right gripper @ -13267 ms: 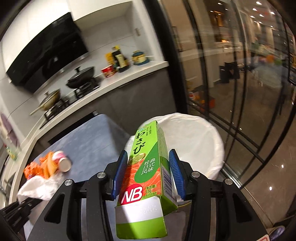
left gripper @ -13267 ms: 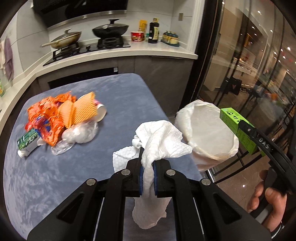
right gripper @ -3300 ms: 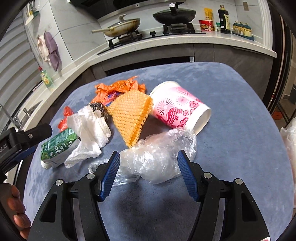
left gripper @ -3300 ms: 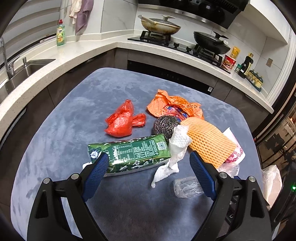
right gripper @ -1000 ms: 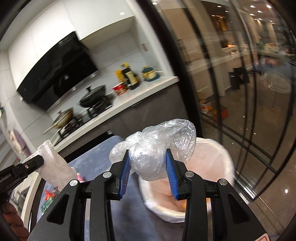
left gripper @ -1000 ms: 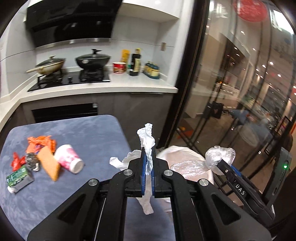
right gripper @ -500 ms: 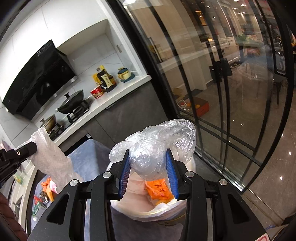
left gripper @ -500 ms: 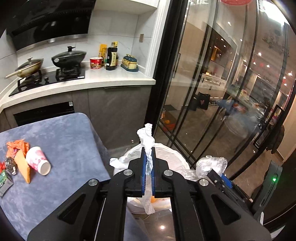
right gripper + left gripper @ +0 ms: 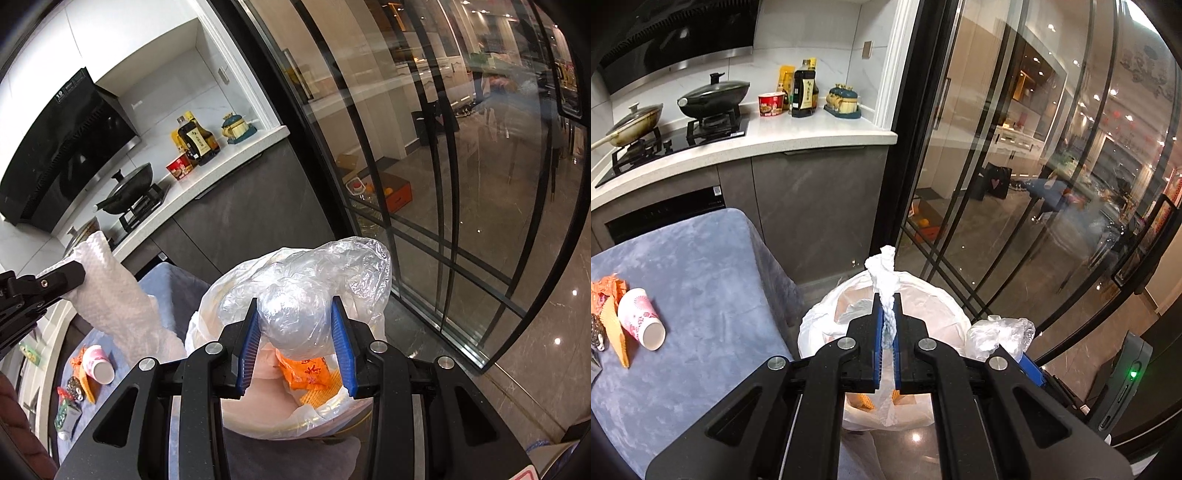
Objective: Collect trash
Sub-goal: 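Carry plastic bag and tissue over the bin and open both tools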
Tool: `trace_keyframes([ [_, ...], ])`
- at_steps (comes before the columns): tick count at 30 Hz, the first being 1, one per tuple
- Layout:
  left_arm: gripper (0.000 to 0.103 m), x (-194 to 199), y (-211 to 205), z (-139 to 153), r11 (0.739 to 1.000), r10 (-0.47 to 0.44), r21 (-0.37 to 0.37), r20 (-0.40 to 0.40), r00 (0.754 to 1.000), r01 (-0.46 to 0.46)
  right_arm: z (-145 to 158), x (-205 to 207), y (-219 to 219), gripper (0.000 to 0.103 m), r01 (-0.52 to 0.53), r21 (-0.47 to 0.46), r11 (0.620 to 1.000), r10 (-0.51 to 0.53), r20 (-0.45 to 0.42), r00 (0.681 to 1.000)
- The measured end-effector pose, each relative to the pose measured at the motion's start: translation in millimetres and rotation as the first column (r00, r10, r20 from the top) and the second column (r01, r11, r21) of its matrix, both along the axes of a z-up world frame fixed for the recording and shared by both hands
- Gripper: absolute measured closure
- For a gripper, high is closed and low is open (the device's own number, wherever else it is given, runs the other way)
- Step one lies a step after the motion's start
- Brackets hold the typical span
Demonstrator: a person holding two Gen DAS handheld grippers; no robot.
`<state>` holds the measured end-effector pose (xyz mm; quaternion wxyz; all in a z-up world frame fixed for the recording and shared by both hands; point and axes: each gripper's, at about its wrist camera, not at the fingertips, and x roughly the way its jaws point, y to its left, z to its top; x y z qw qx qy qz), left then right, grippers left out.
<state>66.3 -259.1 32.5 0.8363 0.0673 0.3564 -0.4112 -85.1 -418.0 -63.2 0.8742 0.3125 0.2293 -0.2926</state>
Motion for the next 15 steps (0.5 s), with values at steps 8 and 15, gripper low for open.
trace_keyframes([
  [8, 0.099, 11.0, -8.5, -9.8, 1.0, 0.007, 0.018, -0.029, 1.0, -0.007, -6.4, 16.7, -0.7, 0.064, -0.012, 0.011, 1.0, 0.013, -0.016, 1.0],
  [15, 0.096, 15.7, -10.5, -13.0, 1.0, 0.002, 0.013, -0.037, 0.999, -0.001, -7.3, 25.2, 0.6, 0.061, -0.019, 0.007, 1.0, 0.019, -0.024, 1.0],
])
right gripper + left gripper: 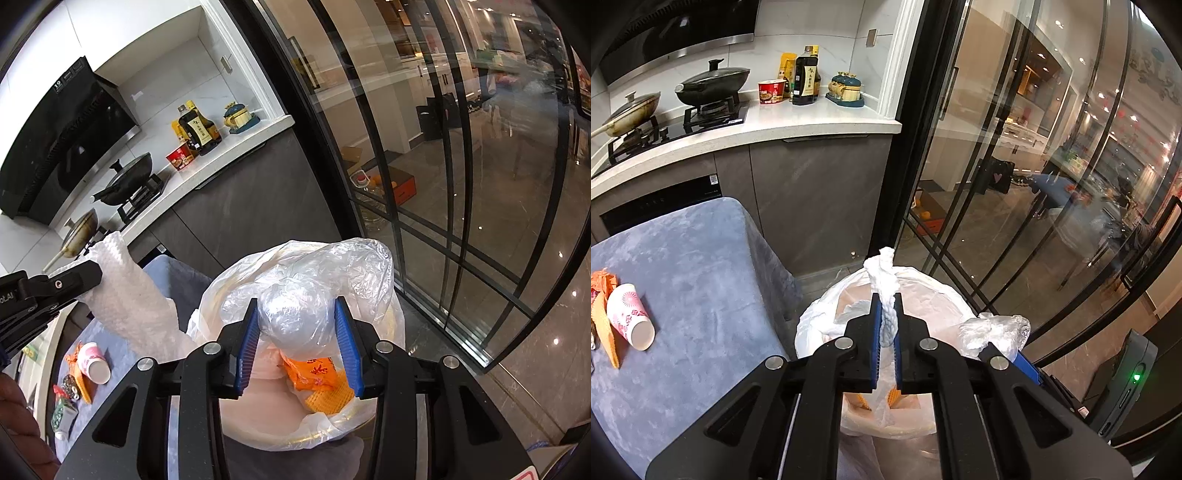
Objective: Collect trash
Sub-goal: 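Carry plastic bag and tissue over the bin and open both tools, then move both tools back over the table trash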
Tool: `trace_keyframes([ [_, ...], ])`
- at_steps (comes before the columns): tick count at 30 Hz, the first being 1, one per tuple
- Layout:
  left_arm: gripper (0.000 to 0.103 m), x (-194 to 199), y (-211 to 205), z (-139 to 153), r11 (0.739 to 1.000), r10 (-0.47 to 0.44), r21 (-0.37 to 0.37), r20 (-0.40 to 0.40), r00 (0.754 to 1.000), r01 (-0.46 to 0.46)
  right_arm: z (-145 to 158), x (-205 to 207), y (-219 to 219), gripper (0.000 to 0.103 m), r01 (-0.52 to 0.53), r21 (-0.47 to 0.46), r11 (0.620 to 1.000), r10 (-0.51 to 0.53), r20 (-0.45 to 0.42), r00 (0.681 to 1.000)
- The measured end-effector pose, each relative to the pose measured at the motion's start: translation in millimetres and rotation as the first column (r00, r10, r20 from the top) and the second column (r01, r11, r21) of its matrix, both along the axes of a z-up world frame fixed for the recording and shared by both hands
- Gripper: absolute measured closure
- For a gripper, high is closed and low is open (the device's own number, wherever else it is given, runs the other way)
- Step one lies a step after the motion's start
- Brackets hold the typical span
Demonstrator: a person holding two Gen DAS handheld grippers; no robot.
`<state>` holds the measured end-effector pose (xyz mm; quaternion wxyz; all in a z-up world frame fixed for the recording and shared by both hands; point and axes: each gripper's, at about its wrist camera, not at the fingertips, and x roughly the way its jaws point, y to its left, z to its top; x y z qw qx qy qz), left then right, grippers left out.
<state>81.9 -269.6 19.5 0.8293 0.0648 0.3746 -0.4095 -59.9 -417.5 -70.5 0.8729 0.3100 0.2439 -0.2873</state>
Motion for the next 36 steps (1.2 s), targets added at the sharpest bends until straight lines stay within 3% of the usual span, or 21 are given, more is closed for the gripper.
trace_keyframes([
  [2, 0.089, 1.3, -0.7, 0.1, 1.0, 0.004, -0.001, 0.0, 1.0, -0.004, 0.5, 0.7, 0.0, 0.054, 0.005, -0.003, 1.0, -0.005, 0.001, 1.0],
  [4, 0.074, 1.8, -0.9, 0.7, 1.0, 0.01, -0.005, 0.004, 1.0, -0.01, 1.3, 0.6, 0.4, 0.049, 0.015, -0.008, 1.0, -0.015, 0.004, 1.0],
  [6, 0.07, 1.5, -0.7, 2.7, 1.0, 0.014, -0.012, 0.009, 1.0, -0.014, 2.1, 1.1, 0.7, 0.048, 0.021, -0.012, 1.0, -0.021, 0.005, 1.0],
  [24, 0.066, 12.0, 33.0, 12.5, 0.997, 0.075, -0.035, 0.018, 0.997, -0.074, 20.8, 10.6, 21.3, 0.048, -0.02, -0.042, 0.999, 0.021, 0.029, 0.999],
  [30, 0.065, 17.8, 59.3, 16.5, 0.991, 0.129, -0.027, 0.041, 0.991, -0.128, 28.7, 18.7, 40.8, 0.048, -0.054, -0.061, 0.997, 0.056, 0.033, 0.998],
  [33, 0.058, 20.7, 78.6, 16.9, 0.987, 0.163, -0.025, 0.052, 0.985, -0.162, 32.9, 25.2, 53.6, 0.048, -0.079, -0.069, 0.994, 0.082, 0.033, 0.996],
  [36, 0.057, 23.9, 100.6, 15.7, 0.981, 0.196, -0.019, 0.063, 0.979, -0.195, 36.3, 33.6, 70.1, 0.048, -0.113, -0.08, 0.99, 0.116, 0.03, 0.993],
])
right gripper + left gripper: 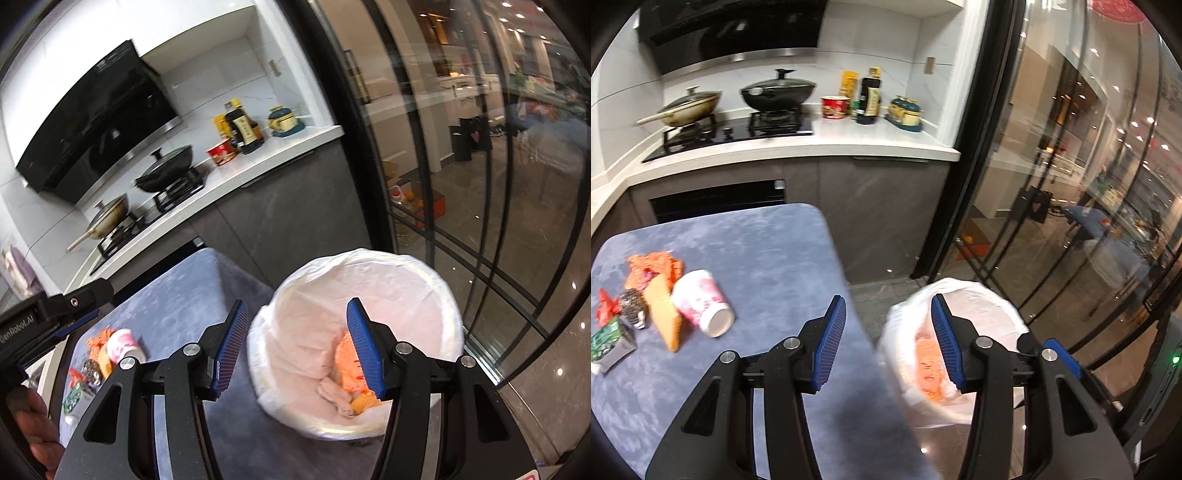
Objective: Collect trash
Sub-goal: 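Move both tools back over the table trash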
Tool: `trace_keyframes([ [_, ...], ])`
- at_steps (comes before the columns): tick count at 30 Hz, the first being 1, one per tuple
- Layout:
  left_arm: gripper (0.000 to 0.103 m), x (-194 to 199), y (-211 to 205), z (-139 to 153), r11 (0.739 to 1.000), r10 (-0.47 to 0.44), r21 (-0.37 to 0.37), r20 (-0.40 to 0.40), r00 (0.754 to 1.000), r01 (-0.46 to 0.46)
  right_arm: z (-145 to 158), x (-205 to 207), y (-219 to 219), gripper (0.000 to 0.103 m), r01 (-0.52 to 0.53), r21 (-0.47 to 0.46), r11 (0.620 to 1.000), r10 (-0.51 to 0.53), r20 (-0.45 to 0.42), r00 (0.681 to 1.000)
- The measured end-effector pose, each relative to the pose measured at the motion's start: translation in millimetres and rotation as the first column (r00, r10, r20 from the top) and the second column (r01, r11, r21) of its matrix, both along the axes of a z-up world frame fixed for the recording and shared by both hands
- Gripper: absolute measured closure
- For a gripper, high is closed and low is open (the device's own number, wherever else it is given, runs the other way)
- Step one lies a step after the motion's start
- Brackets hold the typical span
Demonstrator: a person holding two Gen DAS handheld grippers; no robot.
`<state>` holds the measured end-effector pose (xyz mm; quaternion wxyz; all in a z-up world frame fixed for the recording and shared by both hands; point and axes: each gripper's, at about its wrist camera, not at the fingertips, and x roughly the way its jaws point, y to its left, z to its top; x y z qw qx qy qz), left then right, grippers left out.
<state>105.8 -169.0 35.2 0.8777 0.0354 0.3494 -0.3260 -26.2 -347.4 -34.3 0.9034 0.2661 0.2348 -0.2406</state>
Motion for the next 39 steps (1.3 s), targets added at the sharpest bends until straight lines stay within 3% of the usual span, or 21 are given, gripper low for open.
trace_keyframes([
  [5, 0.055, 11.5, 44.1, -3.2, 0.998, 0.068, 0.004, -0.011, 0.998, -0.068, 3.5, 19.7, 34.0, 0.048, -0.071, -0.018, 0.997, 0.071, -0.007, 0.997],
  [7, 0.045, 17.6, 66.8, -4.5, 0.994, 0.111, 0.001, -0.012, 0.994, -0.111, 5.1, 29.4, 50.8, 0.048, -0.105, -0.028, 0.994, 0.105, -0.012, 0.994],
  [14, 0.038, 39.0, 142.0, -10.1, 0.971, 0.239, 0.006, -0.022, 0.971, -0.239, 5.9, 64.9, 109.1, 0.048, -0.223, -0.048, 0.974, 0.221, -0.038, 0.975],
  [16, 0.034, 46.1, 167.8, -12.1, 0.959, 0.285, 0.006, -0.02, 0.958, -0.285, 5.3, 74.6, 125.7, 0.048, -0.254, -0.052, 0.966, 0.251, -0.046, 0.967],
  [26, 0.031, 78.5, 287.0, -31.1, 0.89, 0.457, 0.026, -0.042, 0.889, -0.456, -3.7, 129.2, 210.6, 0.048, -0.392, -0.058, 0.918, 0.386, -0.089, 0.918],
  [39, 0.028, 136.7, 383.9, -56.7, 0.808, 0.589, 0.036, -0.083, 0.803, -0.589, -28.2, 205.8, 268.3, 0.048, -0.465, -0.043, 0.884, 0.454, -0.159, 0.877],
])
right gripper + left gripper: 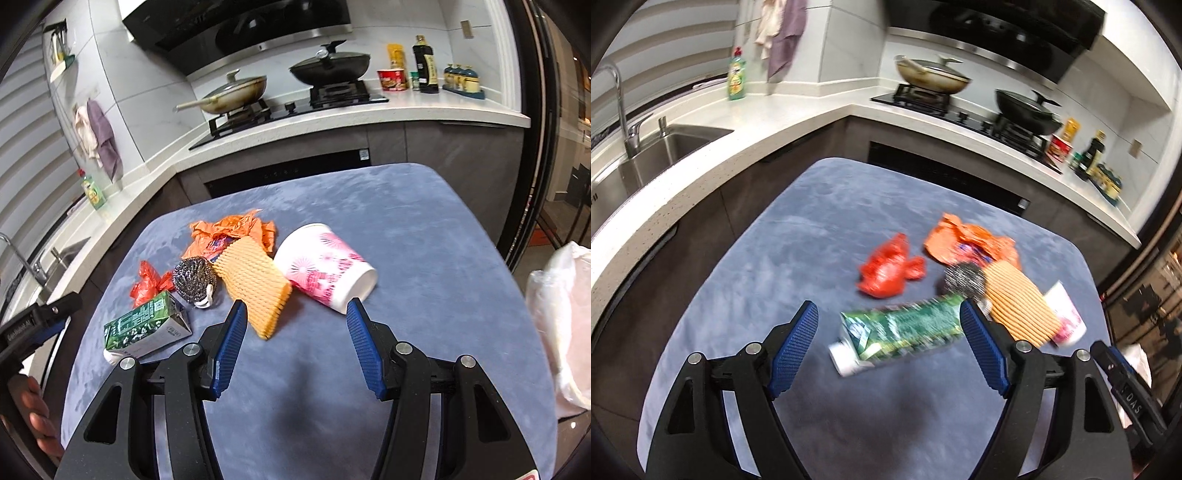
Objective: Collect trash
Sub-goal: 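Grasp the orange foam net with the right tool while the left tool grasps the red plastic bag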
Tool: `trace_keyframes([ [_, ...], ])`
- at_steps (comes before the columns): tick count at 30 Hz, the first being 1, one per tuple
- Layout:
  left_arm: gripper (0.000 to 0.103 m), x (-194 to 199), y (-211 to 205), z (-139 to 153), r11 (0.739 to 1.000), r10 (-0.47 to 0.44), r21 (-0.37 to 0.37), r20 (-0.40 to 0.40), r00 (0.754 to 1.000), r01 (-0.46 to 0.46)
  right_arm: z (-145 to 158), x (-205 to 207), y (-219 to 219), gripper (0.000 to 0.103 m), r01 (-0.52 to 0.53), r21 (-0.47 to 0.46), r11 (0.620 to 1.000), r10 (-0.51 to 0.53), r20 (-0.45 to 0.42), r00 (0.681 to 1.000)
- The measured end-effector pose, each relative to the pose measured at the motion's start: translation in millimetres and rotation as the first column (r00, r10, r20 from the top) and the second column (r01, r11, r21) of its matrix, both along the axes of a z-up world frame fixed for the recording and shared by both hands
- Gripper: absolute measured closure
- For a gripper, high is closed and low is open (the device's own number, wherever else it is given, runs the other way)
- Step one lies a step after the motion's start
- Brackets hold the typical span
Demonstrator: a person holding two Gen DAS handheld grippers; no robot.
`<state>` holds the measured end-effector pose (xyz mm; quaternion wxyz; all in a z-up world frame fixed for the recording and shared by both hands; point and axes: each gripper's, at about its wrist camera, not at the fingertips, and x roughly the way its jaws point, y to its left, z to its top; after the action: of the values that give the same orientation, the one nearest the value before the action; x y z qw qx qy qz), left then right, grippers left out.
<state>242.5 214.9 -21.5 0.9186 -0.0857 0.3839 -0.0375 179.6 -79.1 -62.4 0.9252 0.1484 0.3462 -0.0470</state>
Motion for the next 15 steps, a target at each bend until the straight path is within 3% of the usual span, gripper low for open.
trace_keyframes([
  [15, 0.028, 83.9, -3.5, -50.3, 1.0, -0.027, -0.015, -0.119, 0.993, 0.025, -46.8, 68.0, 24.5, 0.048, -0.034, 0.003, 0.999, 0.034, -0.091, 0.995],
])
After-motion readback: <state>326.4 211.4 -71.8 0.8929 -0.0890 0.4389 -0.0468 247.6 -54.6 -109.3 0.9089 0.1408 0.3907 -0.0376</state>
